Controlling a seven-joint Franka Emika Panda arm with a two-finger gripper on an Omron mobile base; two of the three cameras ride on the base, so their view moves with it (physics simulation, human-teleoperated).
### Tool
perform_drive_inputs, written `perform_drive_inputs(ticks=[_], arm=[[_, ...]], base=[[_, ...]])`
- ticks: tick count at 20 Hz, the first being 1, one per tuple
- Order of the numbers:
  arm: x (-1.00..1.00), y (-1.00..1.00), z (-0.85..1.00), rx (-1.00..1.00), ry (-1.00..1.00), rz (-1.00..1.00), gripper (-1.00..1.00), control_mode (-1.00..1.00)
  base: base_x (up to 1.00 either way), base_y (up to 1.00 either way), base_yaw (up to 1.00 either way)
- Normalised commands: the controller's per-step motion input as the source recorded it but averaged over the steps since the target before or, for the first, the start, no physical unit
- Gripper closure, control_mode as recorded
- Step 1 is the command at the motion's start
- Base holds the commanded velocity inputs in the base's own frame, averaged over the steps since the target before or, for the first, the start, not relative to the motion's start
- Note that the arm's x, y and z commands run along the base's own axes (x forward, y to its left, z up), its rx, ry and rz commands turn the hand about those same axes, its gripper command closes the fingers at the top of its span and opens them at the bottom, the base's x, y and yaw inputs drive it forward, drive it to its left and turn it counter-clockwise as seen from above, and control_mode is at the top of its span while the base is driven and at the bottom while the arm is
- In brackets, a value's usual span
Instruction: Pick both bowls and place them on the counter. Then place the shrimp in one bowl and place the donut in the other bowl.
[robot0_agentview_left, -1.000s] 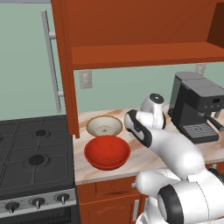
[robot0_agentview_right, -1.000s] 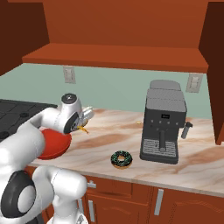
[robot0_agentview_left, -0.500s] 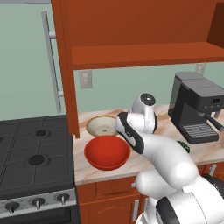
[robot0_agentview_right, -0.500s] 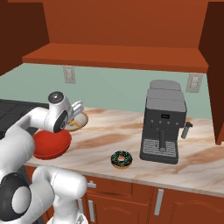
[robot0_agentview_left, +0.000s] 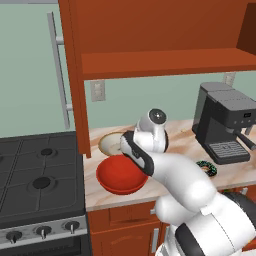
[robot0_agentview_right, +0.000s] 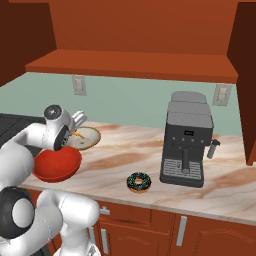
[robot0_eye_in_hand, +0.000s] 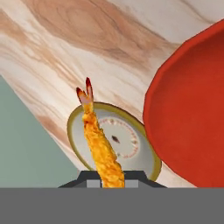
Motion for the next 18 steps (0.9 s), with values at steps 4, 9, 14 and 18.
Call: perform_drive_inputs(ticks=[4,9,14,18], arm=[[0.13,0.35,-0.04,0.0,0.0,0.0,1.0,-1.0],[0.15,0.21,-0.04,0.0,0.05,0.0,1.0,-1.0],[0.17,0.04,0.0,0.0,0.06,0.0,1.0,-1.0],[0.06,0.0,0.0,0.0,0.07,0.0,1.0,-1.0]], base=[[0.0,0.0,0.0],[0.0,0.0,0.0],[0.0,0.0,0.0],[0.0,0.0,0.0]])
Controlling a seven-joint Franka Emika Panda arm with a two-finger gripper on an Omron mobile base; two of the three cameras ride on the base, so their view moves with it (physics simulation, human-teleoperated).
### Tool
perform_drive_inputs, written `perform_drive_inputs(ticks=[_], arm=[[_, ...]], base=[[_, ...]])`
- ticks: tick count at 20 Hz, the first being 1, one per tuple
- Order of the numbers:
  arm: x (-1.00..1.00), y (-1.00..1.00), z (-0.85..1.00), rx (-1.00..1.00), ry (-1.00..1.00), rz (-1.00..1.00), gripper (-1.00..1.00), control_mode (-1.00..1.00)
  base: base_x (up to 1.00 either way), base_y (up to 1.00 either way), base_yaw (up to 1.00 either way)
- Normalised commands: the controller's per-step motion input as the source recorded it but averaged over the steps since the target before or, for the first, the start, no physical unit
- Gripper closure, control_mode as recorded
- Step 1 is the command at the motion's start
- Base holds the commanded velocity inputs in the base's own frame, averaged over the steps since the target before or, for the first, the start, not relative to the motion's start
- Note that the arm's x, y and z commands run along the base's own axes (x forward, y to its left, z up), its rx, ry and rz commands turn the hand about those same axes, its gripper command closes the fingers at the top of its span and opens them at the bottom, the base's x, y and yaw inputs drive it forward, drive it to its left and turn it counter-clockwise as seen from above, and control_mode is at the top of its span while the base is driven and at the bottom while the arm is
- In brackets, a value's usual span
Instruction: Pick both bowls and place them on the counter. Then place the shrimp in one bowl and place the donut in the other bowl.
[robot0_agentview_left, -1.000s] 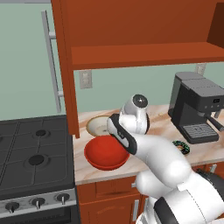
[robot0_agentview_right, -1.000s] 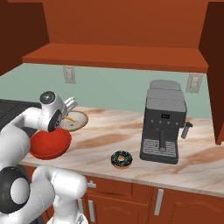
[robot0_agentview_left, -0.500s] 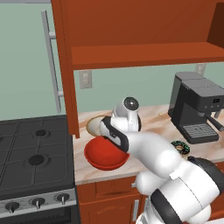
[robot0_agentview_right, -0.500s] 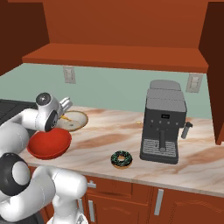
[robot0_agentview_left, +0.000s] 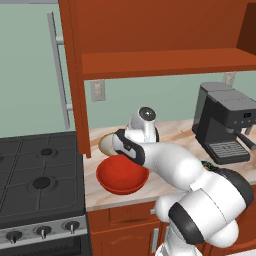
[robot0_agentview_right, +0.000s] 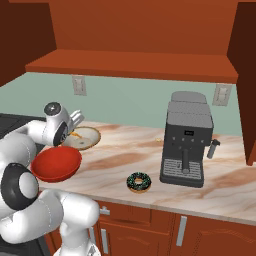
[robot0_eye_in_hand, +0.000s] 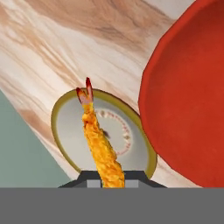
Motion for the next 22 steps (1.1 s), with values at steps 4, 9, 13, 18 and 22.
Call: perform_drive_inputs(ticks=[4,9,13,18,22], arm=[[0.0,0.02,-0.03,0.0,0.02,0.0,1.0,-1.0],[0.08,0.04,-0.06,0.0,0.02,0.0,1.0,-1.0],[0.11,0.02,-0.03,0.0,0.01,0.0,1.0,-1.0],[0.06,0.03,-0.11,0.0,0.02,0.0,1.0,-1.0],[0.05,0.03,-0.14,0.0,0.04,0.0,1.0,-1.0]], base=[[0.0,0.0,0.0],[0.0,0.0,0.0],[0.0,0.0,0.0],[0.0,0.0,0.0],[0.0,0.0,0.0]])
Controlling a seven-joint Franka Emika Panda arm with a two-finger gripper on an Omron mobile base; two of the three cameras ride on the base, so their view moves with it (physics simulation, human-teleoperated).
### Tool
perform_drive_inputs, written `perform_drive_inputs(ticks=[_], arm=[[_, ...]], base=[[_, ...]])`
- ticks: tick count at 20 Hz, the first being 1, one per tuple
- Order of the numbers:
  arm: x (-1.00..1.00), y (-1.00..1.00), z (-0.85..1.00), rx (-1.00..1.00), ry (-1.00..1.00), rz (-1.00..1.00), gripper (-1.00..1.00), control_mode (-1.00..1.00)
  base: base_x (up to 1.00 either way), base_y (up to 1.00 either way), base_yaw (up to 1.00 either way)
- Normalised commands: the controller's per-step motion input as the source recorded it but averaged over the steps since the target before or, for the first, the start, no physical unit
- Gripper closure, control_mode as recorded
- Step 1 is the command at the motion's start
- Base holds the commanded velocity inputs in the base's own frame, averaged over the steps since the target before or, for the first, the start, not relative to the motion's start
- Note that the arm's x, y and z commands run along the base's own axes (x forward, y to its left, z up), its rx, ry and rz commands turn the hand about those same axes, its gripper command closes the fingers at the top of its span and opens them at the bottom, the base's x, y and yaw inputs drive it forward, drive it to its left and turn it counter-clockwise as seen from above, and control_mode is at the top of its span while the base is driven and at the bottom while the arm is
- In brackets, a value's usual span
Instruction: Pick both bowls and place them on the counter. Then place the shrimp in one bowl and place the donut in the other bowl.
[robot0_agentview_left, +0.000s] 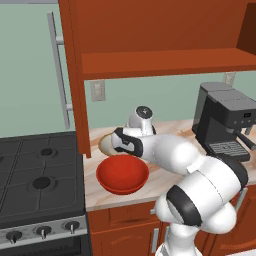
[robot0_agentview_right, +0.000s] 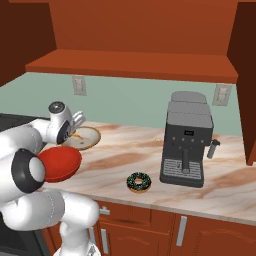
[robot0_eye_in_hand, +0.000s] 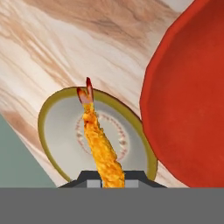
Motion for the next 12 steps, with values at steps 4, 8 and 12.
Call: perform_drive_inputs(ticks=[4,8,12], arm=[[0.07,0.03,-0.14,0.0,0.04,0.0,1.0,-1.0],[0.13,0.02,-0.13,0.0,0.08,0.0,1.0,-1.0],[0.18,0.02,-0.09,0.0,0.06,0.0,1.0,-1.0]], base=[[0.0,0.0,0.0],[0.0,0.0,0.0],[0.0,0.0,0.0]])
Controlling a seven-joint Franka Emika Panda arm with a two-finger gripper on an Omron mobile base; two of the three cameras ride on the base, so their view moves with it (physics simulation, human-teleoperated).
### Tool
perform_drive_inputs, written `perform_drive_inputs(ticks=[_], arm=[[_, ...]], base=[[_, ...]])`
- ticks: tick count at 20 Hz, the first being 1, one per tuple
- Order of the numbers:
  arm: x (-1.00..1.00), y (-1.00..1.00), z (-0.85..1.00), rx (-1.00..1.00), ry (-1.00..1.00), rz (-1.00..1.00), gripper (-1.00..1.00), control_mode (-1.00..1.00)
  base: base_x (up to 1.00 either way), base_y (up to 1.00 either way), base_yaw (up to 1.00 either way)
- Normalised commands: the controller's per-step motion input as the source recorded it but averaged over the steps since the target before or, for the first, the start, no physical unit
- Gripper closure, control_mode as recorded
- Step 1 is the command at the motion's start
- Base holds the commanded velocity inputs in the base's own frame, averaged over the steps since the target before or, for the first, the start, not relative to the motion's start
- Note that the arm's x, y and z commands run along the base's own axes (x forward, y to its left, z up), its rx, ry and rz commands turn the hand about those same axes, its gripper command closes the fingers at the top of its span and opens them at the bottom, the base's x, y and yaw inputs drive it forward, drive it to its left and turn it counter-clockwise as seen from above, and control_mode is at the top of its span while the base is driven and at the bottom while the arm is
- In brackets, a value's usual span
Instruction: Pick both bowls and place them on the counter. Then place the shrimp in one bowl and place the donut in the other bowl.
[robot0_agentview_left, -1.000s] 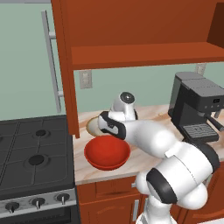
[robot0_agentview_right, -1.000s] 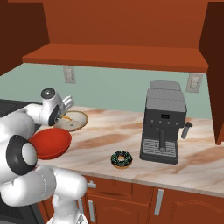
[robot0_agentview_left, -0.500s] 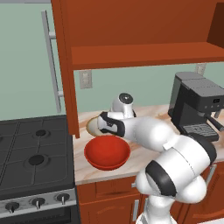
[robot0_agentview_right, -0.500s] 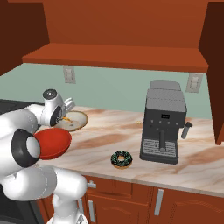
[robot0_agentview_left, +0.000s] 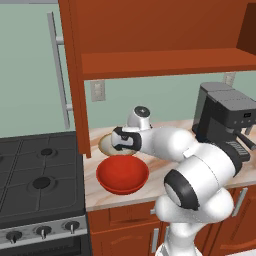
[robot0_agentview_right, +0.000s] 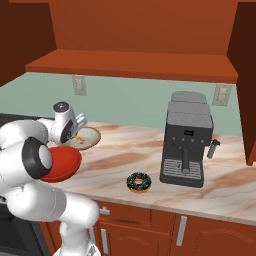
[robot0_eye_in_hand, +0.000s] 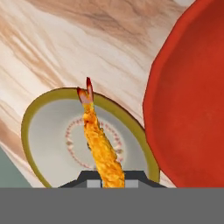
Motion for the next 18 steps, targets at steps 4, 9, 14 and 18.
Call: perform_drive_inputs(ticks=[4,9,14,18], arm=[[0.18,0.05,-0.12,0.0,0.1,0.0,1.0,-1.0],[0.09,0.07,-0.06,0.0,0.04,0.0,1.0,-1.0],[0.02,0.12,-0.06,0.0,0.0,0.0,1.0,-1.0],[0.0,0.13,-0.07,0.0,0.0,0.0,1.0,-1.0]], base=[[0.0,0.0,0.0],[0.0,0.0,0.0],[0.0,0.0,0.0],[0.0,0.0,0.0]])
